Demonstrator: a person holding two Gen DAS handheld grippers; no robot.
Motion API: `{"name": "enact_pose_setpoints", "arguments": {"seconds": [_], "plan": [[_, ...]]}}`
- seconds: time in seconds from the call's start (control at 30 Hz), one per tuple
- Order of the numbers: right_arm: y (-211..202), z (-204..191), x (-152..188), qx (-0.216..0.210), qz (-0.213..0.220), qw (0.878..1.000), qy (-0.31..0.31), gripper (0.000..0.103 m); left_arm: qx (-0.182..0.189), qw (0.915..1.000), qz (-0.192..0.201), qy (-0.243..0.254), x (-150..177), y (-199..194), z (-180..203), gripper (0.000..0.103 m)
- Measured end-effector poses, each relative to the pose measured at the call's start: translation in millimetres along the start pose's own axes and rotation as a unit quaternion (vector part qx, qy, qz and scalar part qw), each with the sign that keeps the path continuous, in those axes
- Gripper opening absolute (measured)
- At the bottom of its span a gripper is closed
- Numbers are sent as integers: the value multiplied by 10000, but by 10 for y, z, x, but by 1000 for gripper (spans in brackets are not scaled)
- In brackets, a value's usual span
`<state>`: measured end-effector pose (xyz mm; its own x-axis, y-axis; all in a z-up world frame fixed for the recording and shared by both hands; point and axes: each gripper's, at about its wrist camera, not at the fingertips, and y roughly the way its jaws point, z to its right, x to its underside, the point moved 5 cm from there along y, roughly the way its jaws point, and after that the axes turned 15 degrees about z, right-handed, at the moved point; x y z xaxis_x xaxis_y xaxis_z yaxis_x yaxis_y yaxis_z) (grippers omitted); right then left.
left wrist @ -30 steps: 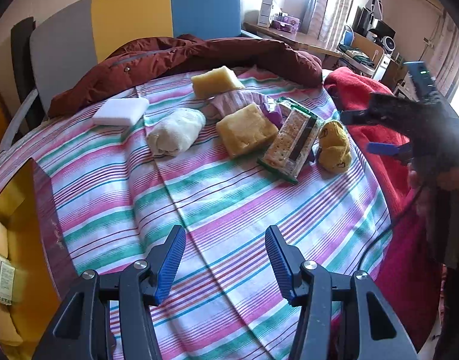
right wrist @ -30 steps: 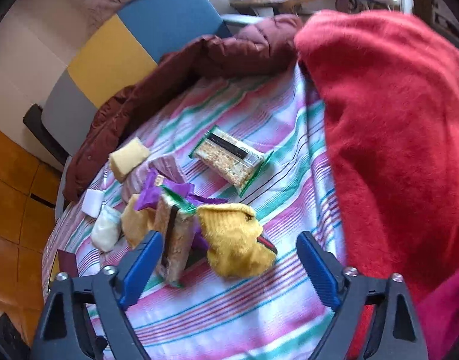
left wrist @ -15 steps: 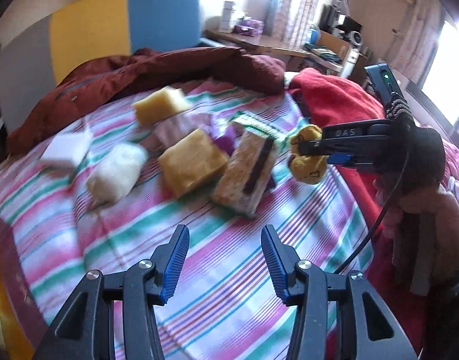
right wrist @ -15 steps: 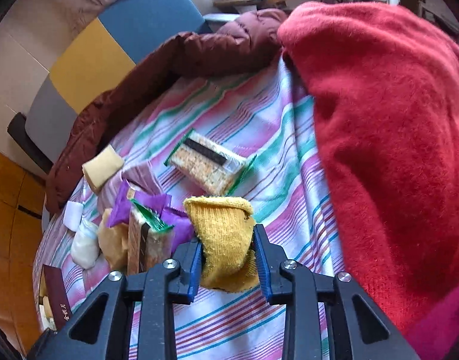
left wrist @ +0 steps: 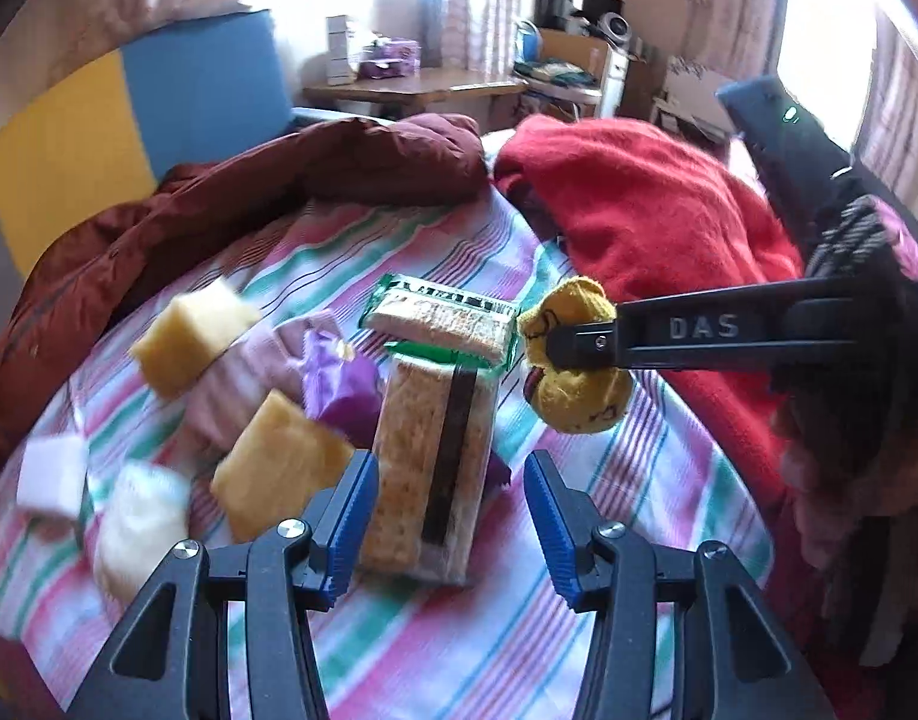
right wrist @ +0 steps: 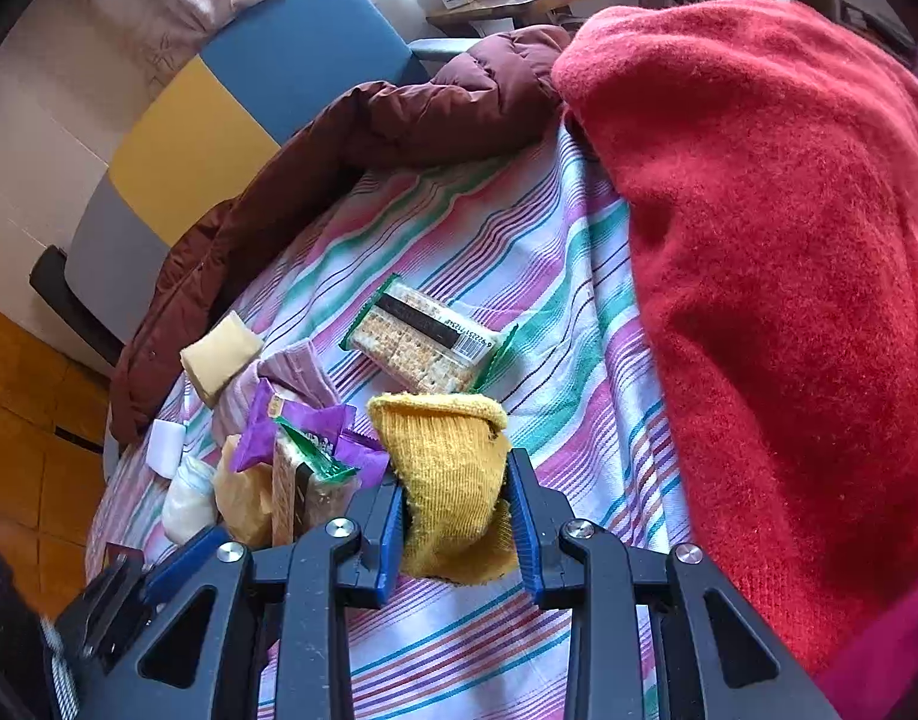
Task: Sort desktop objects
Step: 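Grasp the cracker packet with left tool while right tool grasps the yellow sock, then carry the cracker packet and yellow sock toward the gold tray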
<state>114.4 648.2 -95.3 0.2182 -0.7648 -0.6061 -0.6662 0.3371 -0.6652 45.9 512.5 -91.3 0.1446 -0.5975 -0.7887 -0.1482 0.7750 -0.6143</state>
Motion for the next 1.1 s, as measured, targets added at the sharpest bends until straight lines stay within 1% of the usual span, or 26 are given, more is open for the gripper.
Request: {"name": "enact_pose_setpoints", "arguments": {"seconds": [0.13,0.37,0.5,0.53,0.6,0.73,0.8,0.9,0.93,1.0,1.1], "plan": [[6,-13,2,-36,1,10000,44,32,-1,9997,-104,205,-29,184,-20,51],[25,-24,8,-49,-6,10000,57,32,108,9989,-338,309,31,389,-2,52],[25,-20,14,-26,-26,10000,33,32,92,9988,-368,322,74,461,18,52],[29,-19,16,-15,-34,10000,35,32,64,9988,-353,337,75,467,25,50],[42,-18,18,9,-53,10000,18,32,37,9988,-315,373,90,460,55,49],[46,-6,15,35,-54,10000,28,32,48,9994,-276,193,117,371,75,49],[47,-10,17,34,-53,10000,12,32,73,9997,-220,74,121,283,97,48],[42,-42,15,-46,-39,10000,-16,32,18,9999,-108,-133,138,86,103,49],[40,-58,18,-86,-41,9999,-39,32,5,9997,-75,-242,144,15,99,49],[32,-101,24,-219,-42,9997,-80,32,-138,9991,-80,-383,169,-96,76,49],[7,-212,35,-517,-23,9985,-182,32,-327,9968,-51,-728,207,-320,7,49]]}}
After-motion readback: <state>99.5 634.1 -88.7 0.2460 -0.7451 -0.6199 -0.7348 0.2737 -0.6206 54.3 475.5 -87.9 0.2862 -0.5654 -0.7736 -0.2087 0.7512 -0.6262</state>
